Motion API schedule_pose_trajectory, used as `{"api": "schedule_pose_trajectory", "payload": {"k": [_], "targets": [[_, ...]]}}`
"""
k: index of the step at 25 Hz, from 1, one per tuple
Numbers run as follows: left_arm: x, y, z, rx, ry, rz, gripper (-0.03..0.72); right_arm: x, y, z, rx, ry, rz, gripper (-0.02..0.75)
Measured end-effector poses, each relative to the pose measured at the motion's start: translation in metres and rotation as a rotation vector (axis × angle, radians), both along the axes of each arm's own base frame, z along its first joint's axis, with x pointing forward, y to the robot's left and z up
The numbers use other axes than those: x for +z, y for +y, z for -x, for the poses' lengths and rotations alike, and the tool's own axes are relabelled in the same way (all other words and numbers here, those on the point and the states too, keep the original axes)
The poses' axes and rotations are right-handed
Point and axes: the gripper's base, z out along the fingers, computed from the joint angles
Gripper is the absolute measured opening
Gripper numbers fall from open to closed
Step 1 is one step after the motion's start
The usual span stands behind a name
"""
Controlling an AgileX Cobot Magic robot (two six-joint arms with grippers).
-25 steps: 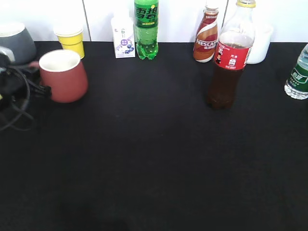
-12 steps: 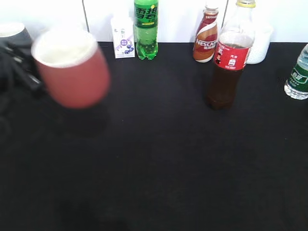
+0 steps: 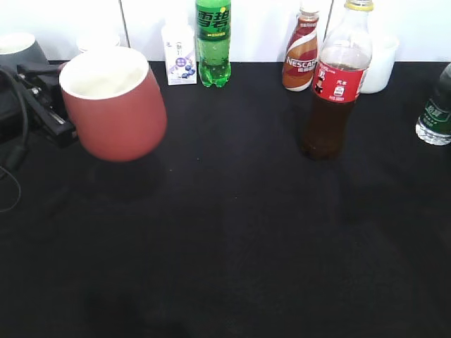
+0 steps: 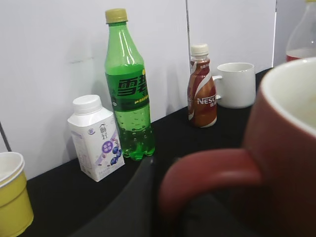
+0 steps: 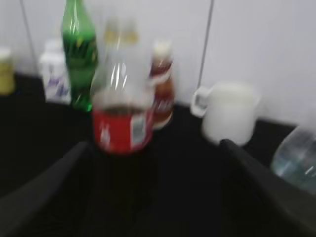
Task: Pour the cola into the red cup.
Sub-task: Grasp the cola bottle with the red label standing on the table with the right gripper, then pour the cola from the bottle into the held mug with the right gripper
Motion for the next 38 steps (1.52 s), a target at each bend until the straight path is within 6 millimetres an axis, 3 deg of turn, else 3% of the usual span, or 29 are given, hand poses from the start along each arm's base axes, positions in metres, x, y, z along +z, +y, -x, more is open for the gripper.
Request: {"api": "schedule_pose_trajectory", "payload": {"k": [3,7,20,22,24,25,29,31,34,36,38], "targets": [[0.000,0.000,0.000,0.000,0.001,-0.001,0.055,-0.032,0.011,-0.026,0.031,0.074,0.005,0.589],[0.000,0.000,0.000,0.000,0.001,-0.001,0.055,-0.063,0.029,-0.063,0.102,0.152,0.014,0.662],[-0.001,0.000,0.000,0.002,0.006,-0.005,0.055,-0.066,0.058,-0.148,0.159,0.032,-0.002,0.659],[-0.001,0.000,0.000,0.003,0.007,-0.006,0.055,-0.066,0.059,-0.151,0.160,0.026,-0.001,0.625],[-0.001,0.000,0.000,0.003,0.008,-0.007,0.054,-0.066,0.059,-0.151,0.162,0.030,-0.001,0.515],[-0.001,0.000,0.000,0.003,0.008,-0.007,0.054,-0.066,0.059,-0.151,0.161,0.030,-0.003,0.496],[-0.001,-0.001,0.000,0.000,0.010,-0.006,0.054,-0.066,0.060,-0.151,0.162,0.029,-0.003,0.496],[-0.002,-0.012,0.004,-0.042,0.015,-0.010,0.054,-0.065,0.060,-0.150,0.168,0.039,0.007,0.496],[-0.006,-0.042,0.012,-0.144,0.041,-0.037,0.054,-0.040,0.060,-0.132,0.255,0.063,0.178,0.495],[-0.005,-0.066,0.009,-0.216,0.034,-0.039,0.054,-0.004,0.059,-0.118,0.288,-0.044,0.231,0.495],[-0.003,-0.091,0.005,-0.269,0.025,-0.026,0.054,0.017,0.060,-0.105,0.354,-0.142,0.316,0.495]]}}
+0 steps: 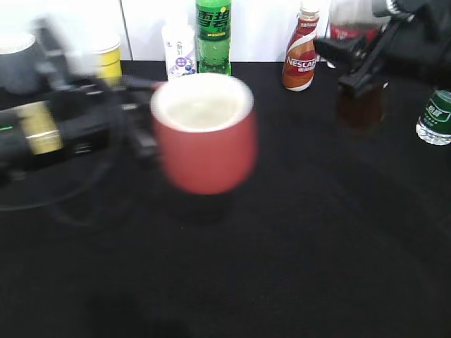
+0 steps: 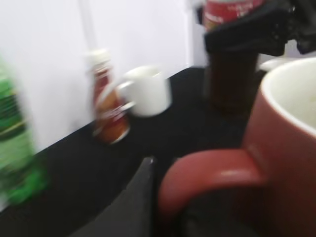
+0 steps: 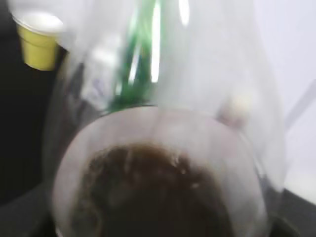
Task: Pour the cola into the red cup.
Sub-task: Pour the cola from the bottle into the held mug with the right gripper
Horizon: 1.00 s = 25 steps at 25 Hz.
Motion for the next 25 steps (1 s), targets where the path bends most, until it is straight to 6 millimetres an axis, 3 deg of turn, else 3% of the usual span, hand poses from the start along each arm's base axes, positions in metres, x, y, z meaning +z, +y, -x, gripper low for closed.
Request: {"api": "schedule_pose_trajectory", "payload": {"k": [4,6,15,25], "targets": [[0.013,-0.038,-0.018,-0.039,-0.037,-0.013,0.054,0.021,0.000,0.014,0.056,-0.135,0.103,0.494],[0.020,-0.047,-0.027,-0.040,-0.058,-0.012,0.054,0.024,-0.001,0.016,0.072,-0.240,0.228,0.494],[0.008,-0.055,-0.032,-0.051,-0.033,-0.032,0.053,0.024,-0.001,0.016,0.125,-0.568,0.670,0.494],[0.006,-0.058,-0.027,-0.100,-0.026,-0.053,0.053,0.024,-0.001,0.016,0.142,-0.674,0.818,0.493]]}}
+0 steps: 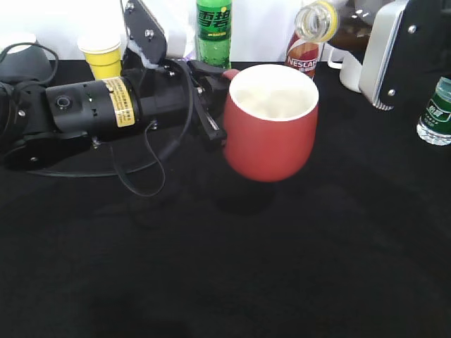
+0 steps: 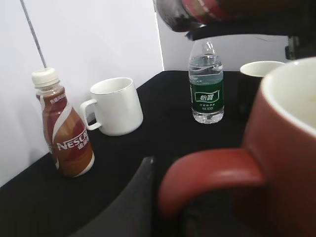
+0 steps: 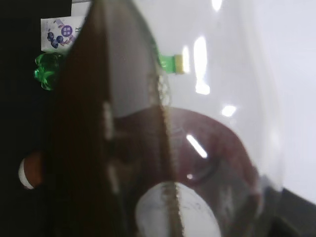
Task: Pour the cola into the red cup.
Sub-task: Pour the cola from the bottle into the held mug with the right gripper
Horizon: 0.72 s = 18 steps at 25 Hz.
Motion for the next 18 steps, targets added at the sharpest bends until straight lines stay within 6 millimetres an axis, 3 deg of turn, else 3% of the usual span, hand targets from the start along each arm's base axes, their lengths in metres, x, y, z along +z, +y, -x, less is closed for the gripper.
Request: {"api": "schedule_pose_trajectory", "payload": {"k": [18], "targets": [[-0.0021,-0.0017,0.0039,-0.049,-0.006,-0.029,0.053,0.0000,0.0000,0.0000,0.017,-0.134,0.171,0.493]]}}
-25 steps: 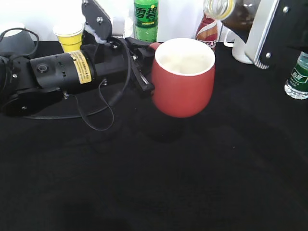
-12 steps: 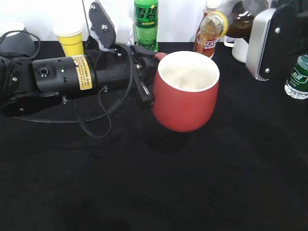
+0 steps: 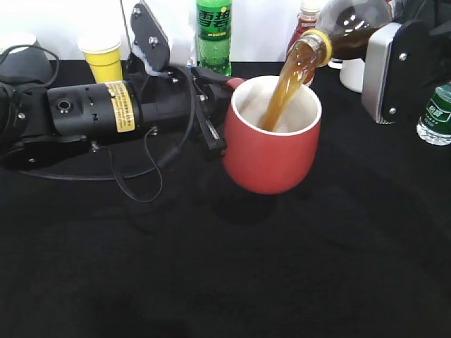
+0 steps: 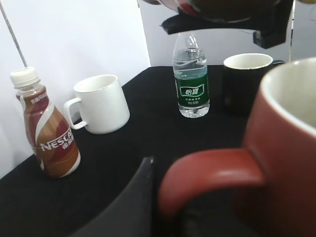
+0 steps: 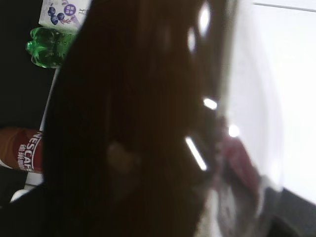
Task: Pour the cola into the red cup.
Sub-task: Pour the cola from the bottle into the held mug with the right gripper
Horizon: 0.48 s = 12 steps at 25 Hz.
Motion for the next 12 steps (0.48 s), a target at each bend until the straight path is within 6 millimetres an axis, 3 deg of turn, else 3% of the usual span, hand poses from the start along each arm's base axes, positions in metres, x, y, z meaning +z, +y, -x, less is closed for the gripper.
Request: {"api": "schedule_pose_trajectory", "payload": {"k": [12], "targets": [[-0.0004,-0.0004,0.0009,-0.011,-0.006,-0.007,0.053,0.0012,0.0004,0.0000,0.005,-0.014,0.005,0.493]]}}
